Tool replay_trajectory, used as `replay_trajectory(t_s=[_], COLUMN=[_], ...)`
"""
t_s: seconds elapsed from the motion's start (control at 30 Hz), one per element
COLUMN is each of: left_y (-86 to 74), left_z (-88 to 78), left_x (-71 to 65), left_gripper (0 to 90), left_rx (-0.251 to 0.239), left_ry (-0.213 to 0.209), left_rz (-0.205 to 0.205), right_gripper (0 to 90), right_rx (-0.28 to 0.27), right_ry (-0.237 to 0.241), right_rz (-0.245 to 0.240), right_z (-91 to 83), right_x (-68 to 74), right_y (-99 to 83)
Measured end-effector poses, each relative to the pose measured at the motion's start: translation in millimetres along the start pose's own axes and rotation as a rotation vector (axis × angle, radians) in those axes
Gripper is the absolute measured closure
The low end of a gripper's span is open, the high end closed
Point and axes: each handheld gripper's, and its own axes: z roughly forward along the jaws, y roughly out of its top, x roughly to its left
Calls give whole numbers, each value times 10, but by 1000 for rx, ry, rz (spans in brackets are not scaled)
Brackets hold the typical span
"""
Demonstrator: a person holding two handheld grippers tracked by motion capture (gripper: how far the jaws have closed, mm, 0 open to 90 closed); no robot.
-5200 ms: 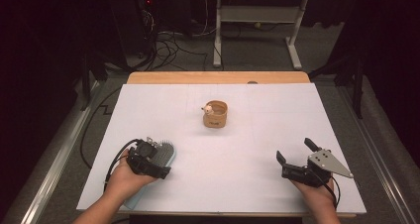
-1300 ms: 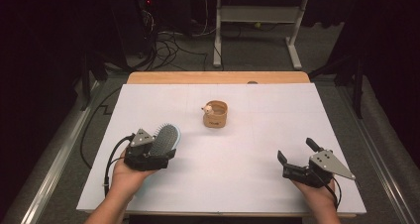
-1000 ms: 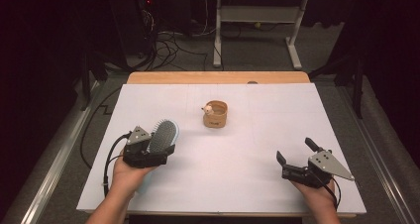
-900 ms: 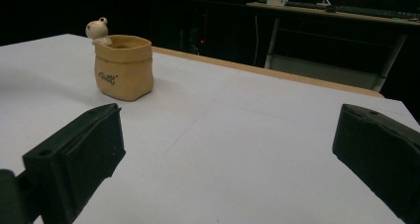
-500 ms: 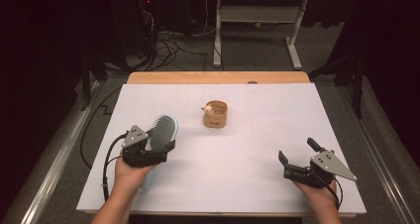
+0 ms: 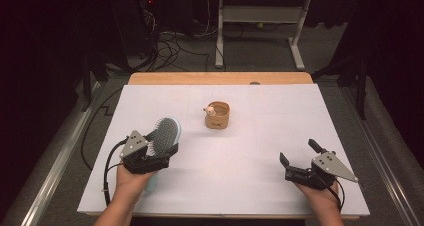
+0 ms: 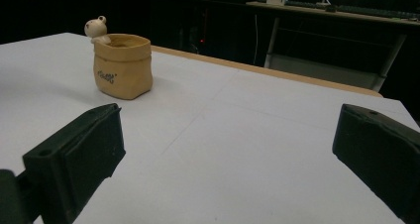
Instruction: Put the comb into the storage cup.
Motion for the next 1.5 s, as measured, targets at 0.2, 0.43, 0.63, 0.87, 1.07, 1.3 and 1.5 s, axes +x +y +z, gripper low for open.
replay_trajectory(t_s=[0.2, 0.43, 0.63, 0.87, 1.07, 1.3, 1.5], left_y=[0, 6, 15, -24, -52, -78, -95], left_z=[-31, -27, 0, 83, 156, 229, 282], left_x=[-47, -87, -113, -195, -264, -334, -418], left_gripper=[205, 205, 205, 205, 205, 205, 204], left_rx=[-43, -55, -50, -40, -32, -26, -23], left_ry=[-23, -41, -36, -54, -75, -95, -120], left_rz=[2, 1, 8, 22, 34, 27, 31], right_gripper=[1, 1, 1, 1, 1, 1, 1], right_rx=[-1, -7, -2, -2, -3, -3, -4], right_ry=[6, 10, 13, 15, 19, 21, 26], right_rz=[-3, -2, 4, 6, 6, 3, -1], right_z=[-5, -17, -16, -15, -11, -9, -7], right_x=[11, 20, 18, 16, 27, 33, 45], right_y=[4, 20, 15, 14, 16, 17, 23])
